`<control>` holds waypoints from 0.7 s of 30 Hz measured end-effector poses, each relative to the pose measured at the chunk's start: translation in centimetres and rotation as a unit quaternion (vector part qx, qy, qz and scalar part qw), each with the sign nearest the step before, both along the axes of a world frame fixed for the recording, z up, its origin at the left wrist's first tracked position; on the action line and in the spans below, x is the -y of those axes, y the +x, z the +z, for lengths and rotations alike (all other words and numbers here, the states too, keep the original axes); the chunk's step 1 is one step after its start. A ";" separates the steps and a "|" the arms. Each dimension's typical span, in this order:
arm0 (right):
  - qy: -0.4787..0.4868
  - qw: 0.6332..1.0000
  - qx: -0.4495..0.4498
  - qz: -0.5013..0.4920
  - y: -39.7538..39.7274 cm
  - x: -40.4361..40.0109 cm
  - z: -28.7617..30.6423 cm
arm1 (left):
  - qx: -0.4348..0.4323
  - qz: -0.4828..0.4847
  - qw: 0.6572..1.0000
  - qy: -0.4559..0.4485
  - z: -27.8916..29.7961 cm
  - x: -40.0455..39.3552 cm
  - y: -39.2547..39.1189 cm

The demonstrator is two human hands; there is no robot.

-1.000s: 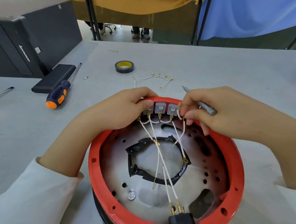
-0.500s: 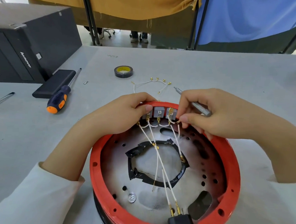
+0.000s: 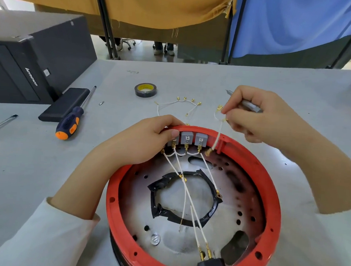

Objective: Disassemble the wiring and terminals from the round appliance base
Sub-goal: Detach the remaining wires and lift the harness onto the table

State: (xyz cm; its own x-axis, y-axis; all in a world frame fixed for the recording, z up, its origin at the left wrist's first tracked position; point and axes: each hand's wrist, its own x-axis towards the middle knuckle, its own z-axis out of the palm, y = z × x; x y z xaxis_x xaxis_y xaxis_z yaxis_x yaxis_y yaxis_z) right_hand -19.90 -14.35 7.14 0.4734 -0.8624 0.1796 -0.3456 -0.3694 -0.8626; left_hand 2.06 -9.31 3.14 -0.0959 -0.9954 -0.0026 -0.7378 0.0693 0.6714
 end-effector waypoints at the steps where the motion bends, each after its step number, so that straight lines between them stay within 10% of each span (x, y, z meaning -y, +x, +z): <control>1: 0.033 0.998 0.050 -0.021 0.4 0.7 -0.4 | -0.001 0.000 1.000 0.001 0.0 0.0 0.0; 8: 0.176 0.978 0.041 -0.100 4.1 6.9 -4.4 | -0.014 -0.001 1.000 0.005 0.1 -0.2 -0.1; 21: 0.151 0.974 0.012 -0.170 6.0 10.8 -8.4 | -0.013 -0.005 1.000 0.003 0.2 -0.1 -0.2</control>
